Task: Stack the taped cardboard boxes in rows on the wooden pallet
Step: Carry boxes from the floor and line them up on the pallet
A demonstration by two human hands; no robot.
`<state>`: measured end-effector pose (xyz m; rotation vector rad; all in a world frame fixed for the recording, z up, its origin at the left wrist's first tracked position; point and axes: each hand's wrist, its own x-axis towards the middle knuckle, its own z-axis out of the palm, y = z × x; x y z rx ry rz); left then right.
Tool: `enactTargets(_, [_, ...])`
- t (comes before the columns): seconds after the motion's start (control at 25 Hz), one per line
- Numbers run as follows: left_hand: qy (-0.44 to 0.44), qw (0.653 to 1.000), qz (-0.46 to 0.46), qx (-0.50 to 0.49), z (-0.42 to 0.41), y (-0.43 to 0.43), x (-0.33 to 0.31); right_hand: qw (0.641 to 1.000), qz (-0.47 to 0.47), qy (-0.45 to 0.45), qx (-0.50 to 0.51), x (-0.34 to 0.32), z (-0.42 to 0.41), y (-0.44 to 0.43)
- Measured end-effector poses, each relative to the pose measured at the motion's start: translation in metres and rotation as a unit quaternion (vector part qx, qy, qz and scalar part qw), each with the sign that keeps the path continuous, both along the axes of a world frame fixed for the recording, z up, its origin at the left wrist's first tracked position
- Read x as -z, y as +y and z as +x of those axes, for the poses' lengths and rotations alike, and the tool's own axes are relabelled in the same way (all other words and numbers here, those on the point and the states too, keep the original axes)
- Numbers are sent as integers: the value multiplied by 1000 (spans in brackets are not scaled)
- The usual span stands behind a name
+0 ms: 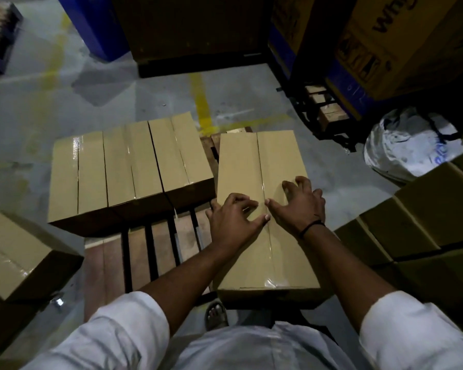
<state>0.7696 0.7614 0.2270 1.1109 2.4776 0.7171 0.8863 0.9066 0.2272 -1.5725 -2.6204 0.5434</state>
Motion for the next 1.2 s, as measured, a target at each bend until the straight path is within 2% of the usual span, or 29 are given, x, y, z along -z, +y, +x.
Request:
enactTargets(0.28, [4,997,-65,-35,4,104,12,997,-57,10,-42,31,-6,110])
enactTargets(0.52, [-15,988,-22,-154,2,192,25,992,-51,-5,-115,43,-23,201])
enactTargets(0.68, [-8,989,-27,-148,-10,225,40,990,-48,-6,-132,54,-44,240])
enactTargets(0.92, [-61,978,-12,-199,-52,253,108,985,-46,-31,-161,113,-79,266])
enactTargets(1.04, [-79,971,-5,-225,-81,262,160,984,-53,-38,-163,165,-106,272])
enactTargets(1.2, [-73,975,27,-209,-125,270,235,986,-86,-27,-140,239,-150,290])
